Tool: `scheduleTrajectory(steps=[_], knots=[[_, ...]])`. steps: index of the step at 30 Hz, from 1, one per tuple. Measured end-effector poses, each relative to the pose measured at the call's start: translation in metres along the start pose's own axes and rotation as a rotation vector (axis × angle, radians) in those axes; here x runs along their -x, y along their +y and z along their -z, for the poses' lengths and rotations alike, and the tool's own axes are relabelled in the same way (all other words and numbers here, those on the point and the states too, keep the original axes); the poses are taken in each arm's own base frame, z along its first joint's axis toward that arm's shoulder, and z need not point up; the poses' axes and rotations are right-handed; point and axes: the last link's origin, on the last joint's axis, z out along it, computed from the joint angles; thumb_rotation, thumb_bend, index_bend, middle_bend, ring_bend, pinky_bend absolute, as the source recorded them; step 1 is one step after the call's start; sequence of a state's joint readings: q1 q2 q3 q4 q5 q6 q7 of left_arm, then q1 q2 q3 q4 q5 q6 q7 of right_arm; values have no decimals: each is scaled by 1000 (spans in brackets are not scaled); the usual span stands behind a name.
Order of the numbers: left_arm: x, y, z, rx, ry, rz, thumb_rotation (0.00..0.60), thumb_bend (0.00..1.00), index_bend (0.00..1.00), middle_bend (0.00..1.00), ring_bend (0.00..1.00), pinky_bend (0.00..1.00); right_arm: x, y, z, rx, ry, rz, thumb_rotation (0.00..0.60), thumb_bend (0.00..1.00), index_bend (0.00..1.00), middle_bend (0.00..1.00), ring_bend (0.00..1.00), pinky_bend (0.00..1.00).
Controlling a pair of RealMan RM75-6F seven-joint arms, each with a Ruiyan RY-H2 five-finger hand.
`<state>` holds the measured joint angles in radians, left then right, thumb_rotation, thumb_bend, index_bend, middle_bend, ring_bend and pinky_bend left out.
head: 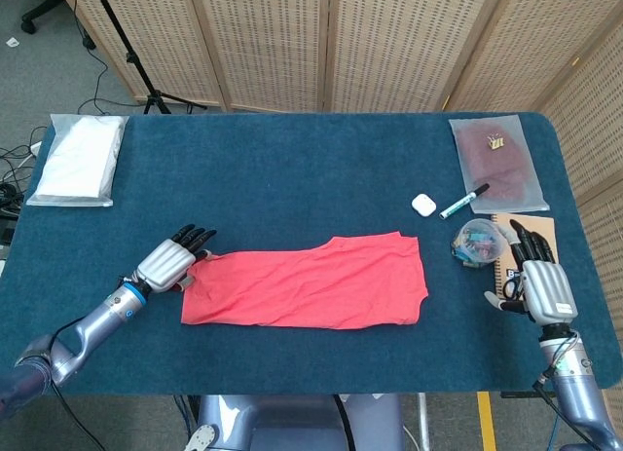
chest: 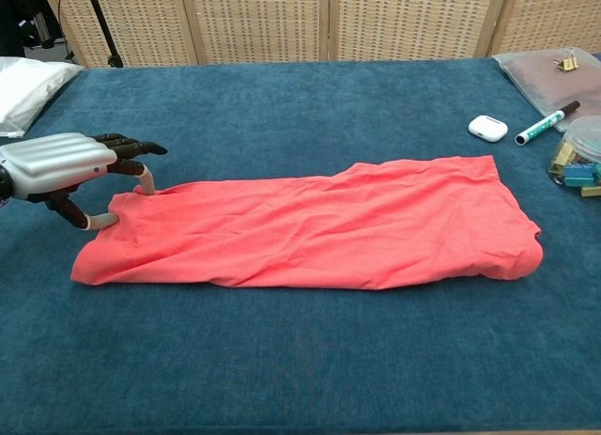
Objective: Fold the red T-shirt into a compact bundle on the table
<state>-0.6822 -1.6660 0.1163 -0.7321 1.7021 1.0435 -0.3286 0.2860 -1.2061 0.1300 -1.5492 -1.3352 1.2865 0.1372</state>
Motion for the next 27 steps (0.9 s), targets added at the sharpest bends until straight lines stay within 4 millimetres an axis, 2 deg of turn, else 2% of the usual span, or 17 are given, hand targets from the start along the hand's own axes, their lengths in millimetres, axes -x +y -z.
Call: scheduleTrajectory(steps=[6,10,20,27], knots=[[5,0,2,-15,44,7,600,366,557,0,0,0,1,-2,1,-5,-6,-3,600,0,0,0,0,0],[9,2,1,-23,73,10,600,386,585,0,0,0,2,-3,2,-10,-12,-8,600,0,0,0,0,0],[9,8,-7,-32,111,26,600,525,704,0,0,0,1,-3,2,-14,-14,-14,600,0,0,0,0,0],[3,-2,0,-46,123,27,600,553,739,0,0,0,1,-2,2,-13,-17,-16,600,0,0,0,0,0]])
